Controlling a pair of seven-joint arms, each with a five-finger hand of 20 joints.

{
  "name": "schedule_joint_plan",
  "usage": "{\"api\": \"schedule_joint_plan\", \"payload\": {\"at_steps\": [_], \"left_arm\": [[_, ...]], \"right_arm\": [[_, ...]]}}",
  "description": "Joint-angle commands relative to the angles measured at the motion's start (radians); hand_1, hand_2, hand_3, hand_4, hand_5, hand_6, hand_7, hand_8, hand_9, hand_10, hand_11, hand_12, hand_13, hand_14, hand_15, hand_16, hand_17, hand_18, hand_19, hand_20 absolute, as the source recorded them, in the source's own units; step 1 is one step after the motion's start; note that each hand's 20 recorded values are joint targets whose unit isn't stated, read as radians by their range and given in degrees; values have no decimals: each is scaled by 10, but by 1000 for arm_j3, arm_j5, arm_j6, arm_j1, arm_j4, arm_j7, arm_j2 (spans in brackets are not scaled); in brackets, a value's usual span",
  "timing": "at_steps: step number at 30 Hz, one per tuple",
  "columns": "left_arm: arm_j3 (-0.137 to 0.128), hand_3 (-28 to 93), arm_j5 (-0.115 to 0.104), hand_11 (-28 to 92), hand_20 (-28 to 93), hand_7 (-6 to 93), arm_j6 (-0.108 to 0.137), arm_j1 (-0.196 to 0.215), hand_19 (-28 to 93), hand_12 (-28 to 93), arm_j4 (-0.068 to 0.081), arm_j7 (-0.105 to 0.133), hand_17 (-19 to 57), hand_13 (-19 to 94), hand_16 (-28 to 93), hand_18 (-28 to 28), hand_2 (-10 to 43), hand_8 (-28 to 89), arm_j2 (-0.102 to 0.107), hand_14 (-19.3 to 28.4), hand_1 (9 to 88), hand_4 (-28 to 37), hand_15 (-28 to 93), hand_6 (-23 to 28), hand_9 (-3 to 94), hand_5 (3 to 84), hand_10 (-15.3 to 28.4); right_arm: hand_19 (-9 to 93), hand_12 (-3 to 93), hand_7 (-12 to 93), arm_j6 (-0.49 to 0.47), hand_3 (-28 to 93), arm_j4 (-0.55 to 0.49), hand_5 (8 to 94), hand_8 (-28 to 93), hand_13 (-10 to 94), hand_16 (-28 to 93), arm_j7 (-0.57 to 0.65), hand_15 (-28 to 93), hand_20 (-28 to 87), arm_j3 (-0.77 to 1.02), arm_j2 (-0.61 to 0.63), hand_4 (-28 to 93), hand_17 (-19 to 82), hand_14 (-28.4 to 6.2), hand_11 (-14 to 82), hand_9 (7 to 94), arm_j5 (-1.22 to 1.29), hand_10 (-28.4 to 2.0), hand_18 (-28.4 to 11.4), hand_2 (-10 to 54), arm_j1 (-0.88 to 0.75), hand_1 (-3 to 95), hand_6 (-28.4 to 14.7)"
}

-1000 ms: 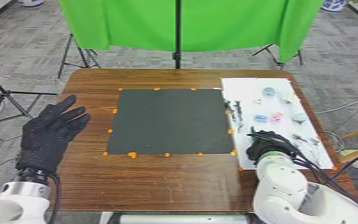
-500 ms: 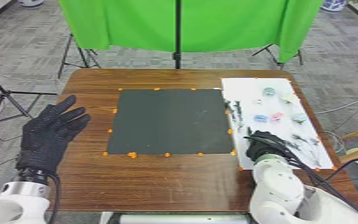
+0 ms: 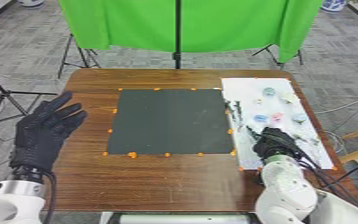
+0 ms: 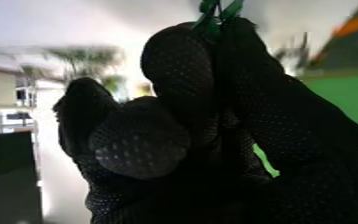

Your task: Arrange flowers

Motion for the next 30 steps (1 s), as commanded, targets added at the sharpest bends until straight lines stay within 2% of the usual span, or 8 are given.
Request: {"api": "schedule_joint_plan", "payload": {"at_steps": [1,2,6,10,16,25,27,30], "left_arm": [[-7,763,10,300,87,124,5,8,561,103,-12,-8,-97,232,-99,226,103,-84,10,268,219,-272,514,110,334,384,210],[-5,763,-7,300,87,124,18,14,561,103,-14,12,-97,232,-99,226,104,-85,33,268,218,-272,515,110,334,384,211],[-6,763,1,300,87,125,13,3,561,103,-17,7,-97,232,-99,226,103,-84,36,269,219,-272,514,111,334,384,211],[-1,764,20,300,86,124,-1,-28,561,103,-16,-22,-97,233,-99,226,103,-85,28,269,219,-272,515,110,334,384,211],[23,764,26,299,86,124,-12,-82,562,103,-8,-31,-98,233,-100,226,103,-84,47,269,218,-272,516,111,335,384,211],[22,765,26,301,91,125,-12,-124,573,105,-13,-2,-95,234,-99,230,102,-84,86,270,218,-271,517,111,335,385,211],[28,765,22,302,92,125,-19,-144,576,105,-11,5,-94,236,-99,231,101,-84,104,270,219,-272,518,112,336,385,211],[66,766,11,305,94,126,-20,-208,581,105,2,15,-92,238,-99,233,101,-84,130,271,219,-273,522,112,338,386,212]], "right_arm": [[932,291,431,64,782,-71,757,207,858,216,-28,730,216,-1,27,-251,577,-54,475,833,-68,-124,-190,-72,71,546,-73],[932,291,429,68,783,-79,759,208,858,216,-38,730,219,-6,23,-249,577,-54,475,834,-66,-124,-190,-73,83,545,-73],[932,293,427,76,786,-86,764,211,862,217,-80,729,226,-80,-5,-245,579,-54,474,835,-62,-122,-191,-77,194,543,-74],[932,294,422,59,789,-55,768,214,865,218,-133,729,232,-165,-77,-244,580,-53,473,839,-20,-121,-191,-81,326,542,-75],[932,295,418,6,790,53,770,219,867,220,-226,729,238,-291,-235,-242,582,-51,474,841,58,-121,-192,-82,501,539,-74],[932,295,420,-51,791,239,769,219,868,222,-284,729,244,-434,-446,-241,583,-50,478,842,171,-120,-192,-82,658,535,-72],[932,294,421,-55,790,281,769,218,868,222,-282,729,246,-467,-488,-241,583,-50,478,842,199,-121,-192,-81,691,534,-71],[932,294,424,-67,790,336,766,218,868,222,-262,730,248,-500,-535,-241,581,-49,481,840,273,-121,-192,-79,733,532,-70]]}}
